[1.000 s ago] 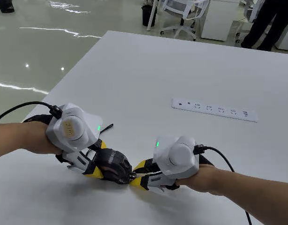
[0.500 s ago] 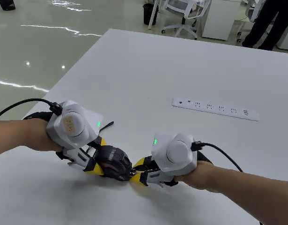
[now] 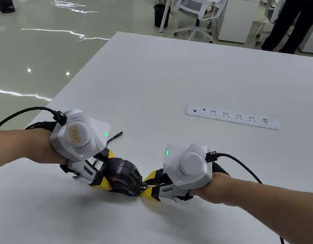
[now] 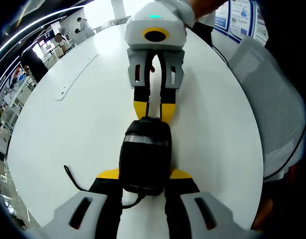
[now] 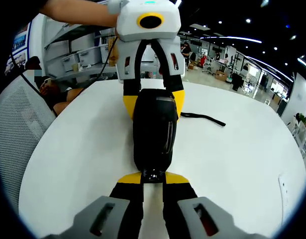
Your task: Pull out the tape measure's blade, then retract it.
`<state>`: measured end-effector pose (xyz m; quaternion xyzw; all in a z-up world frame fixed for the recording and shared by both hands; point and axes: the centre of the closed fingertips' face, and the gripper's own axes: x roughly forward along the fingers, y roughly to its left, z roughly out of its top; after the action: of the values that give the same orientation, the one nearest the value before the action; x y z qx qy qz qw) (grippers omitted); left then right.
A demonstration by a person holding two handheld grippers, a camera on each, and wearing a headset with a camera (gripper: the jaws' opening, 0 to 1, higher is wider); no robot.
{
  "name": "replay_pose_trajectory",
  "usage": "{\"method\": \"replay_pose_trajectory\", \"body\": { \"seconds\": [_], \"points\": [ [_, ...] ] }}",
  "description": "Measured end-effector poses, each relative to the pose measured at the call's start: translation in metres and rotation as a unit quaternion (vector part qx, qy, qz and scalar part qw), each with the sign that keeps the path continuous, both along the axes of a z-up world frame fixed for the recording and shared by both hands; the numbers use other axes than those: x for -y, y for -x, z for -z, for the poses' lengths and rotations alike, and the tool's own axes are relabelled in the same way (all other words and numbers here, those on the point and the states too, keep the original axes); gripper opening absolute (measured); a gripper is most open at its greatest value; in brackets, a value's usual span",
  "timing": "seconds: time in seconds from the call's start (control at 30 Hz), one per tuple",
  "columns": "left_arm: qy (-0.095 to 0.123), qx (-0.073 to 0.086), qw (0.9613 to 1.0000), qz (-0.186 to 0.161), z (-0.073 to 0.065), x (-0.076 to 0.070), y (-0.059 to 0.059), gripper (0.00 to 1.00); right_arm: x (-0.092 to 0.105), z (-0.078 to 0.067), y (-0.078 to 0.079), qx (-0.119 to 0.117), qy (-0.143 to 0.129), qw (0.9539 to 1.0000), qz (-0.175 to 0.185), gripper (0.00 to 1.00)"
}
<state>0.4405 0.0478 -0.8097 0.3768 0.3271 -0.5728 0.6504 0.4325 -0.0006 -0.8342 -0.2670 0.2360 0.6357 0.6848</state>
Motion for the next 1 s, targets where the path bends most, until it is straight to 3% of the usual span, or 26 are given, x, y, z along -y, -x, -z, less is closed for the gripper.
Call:
{"method": "replay_pose_trajectory", "body": {
  "seconds": [1.0],
  "points": [
    [-0.001,-0.001,1.0,-0.002,-0.001,-0.0029,0.0006,0.27,0.0005,-0.003,0.0006,-0.001,-0.001,1.0,0.0,0.13]
  ]
}}
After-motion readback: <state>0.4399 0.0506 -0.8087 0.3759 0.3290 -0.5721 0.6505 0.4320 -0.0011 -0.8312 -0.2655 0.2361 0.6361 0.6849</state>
